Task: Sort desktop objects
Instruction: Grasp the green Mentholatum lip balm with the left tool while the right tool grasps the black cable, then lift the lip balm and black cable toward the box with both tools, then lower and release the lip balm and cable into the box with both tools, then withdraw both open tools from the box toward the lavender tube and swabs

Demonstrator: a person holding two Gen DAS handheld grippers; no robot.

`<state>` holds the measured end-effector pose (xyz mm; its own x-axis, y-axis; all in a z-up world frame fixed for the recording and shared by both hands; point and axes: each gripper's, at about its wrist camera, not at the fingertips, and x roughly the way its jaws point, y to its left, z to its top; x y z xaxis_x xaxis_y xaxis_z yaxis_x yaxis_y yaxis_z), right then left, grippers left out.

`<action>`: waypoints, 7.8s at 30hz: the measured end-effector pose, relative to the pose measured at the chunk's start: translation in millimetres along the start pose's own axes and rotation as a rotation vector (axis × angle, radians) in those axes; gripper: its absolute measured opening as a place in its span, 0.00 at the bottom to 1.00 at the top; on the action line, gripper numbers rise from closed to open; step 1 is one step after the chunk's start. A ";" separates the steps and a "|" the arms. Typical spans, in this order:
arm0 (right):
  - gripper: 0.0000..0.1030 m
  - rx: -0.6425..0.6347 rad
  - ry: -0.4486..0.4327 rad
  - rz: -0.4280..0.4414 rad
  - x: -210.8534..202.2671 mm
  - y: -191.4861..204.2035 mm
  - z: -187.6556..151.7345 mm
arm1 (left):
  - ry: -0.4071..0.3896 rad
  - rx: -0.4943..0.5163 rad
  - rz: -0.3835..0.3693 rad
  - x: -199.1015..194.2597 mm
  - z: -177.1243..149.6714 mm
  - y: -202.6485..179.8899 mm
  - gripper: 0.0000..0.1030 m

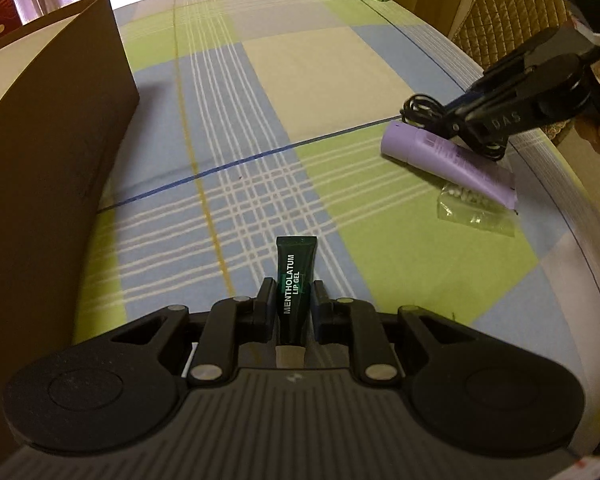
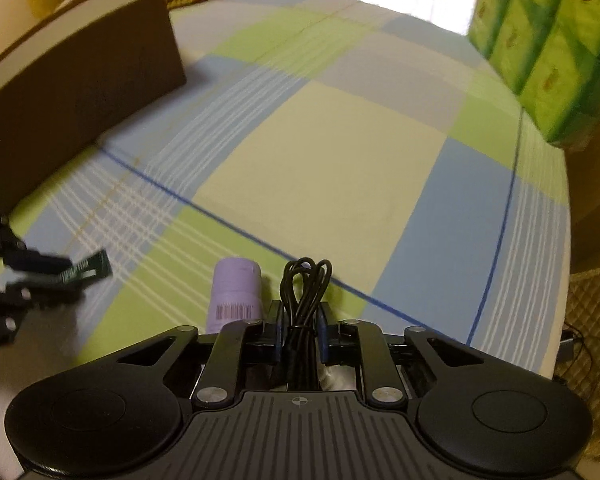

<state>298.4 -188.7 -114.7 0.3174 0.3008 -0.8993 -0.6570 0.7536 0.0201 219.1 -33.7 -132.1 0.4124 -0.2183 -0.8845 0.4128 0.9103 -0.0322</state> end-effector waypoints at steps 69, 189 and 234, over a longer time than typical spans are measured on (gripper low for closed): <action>0.13 -0.104 -0.295 0.309 -106.2 265.7 48.2 | -0.318 -0.151 0.127 -228.7 -82.0 117.7 0.13; 0.98 -0.237 -0.135 0.071 23.8 230.8 200.3 | -0.029 -0.064 0.154 -107.8 28.5 266.5 0.94; 0.98 -0.318 -0.327 0.232 -112.6 266.9 57.9 | -0.158 -0.170 0.246 -233.0 -66.8 132.0 0.96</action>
<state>127.0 12.4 17.2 0.3029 0.6444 -0.7021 -0.8948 0.4459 0.0233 123.3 160.8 38.7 0.6093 -0.0244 -0.7925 0.1491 0.9852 0.0843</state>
